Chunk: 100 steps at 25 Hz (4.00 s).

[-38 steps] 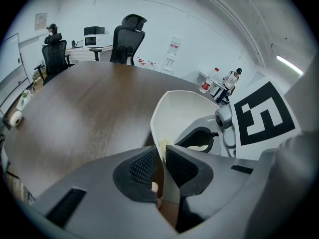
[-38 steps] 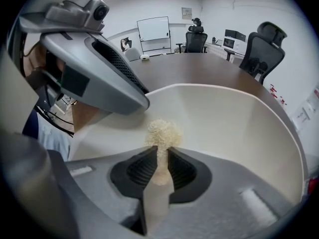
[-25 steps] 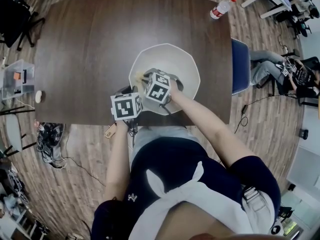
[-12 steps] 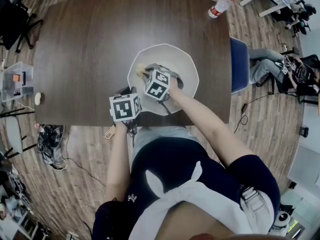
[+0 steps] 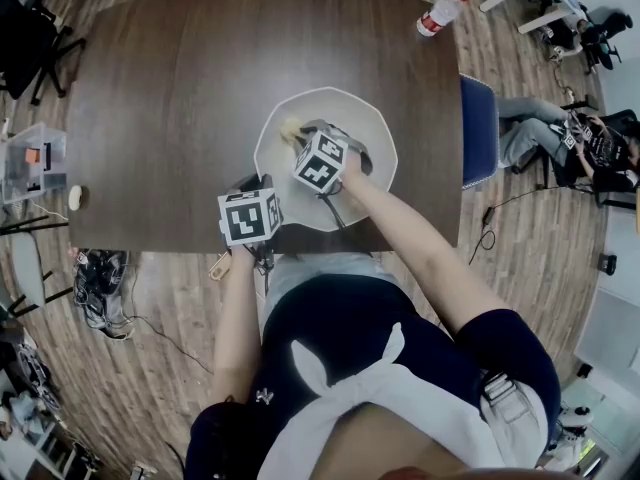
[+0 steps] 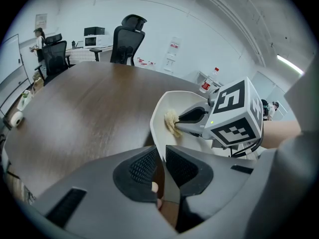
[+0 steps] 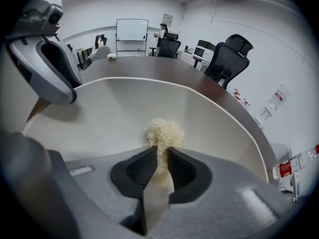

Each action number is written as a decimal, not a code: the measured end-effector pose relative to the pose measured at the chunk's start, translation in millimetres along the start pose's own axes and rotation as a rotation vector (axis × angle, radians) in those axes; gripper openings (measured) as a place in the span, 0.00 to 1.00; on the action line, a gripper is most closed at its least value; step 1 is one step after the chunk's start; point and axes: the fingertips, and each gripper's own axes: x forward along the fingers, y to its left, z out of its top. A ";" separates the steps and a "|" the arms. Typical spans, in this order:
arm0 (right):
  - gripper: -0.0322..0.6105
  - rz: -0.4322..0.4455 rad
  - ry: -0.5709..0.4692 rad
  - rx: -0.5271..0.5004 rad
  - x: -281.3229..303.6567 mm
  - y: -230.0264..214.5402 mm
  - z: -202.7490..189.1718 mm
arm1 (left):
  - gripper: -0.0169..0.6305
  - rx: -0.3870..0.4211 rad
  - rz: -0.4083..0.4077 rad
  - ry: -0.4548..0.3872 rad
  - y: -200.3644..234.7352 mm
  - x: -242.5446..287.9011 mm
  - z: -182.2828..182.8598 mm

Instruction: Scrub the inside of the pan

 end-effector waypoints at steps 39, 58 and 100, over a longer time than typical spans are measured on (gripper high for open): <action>0.15 0.017 0.663 -0.104 -20.9 -36.9 -105.2 | 0.13 -0.014 0.014 -0.013 4.0 -7.1 5.4; 0.14 0.339 0.781 0.079 -51.3 22.0 -136.6 | 0.13 -0.009 0.022 -0.017 2.7 -7.8 4.3; 0.15 0.251 0.038 -0.045 -15.5 74.6 3.8 | 0.13 -0.029 0.024 -0.028 7.3 -9.7 1.3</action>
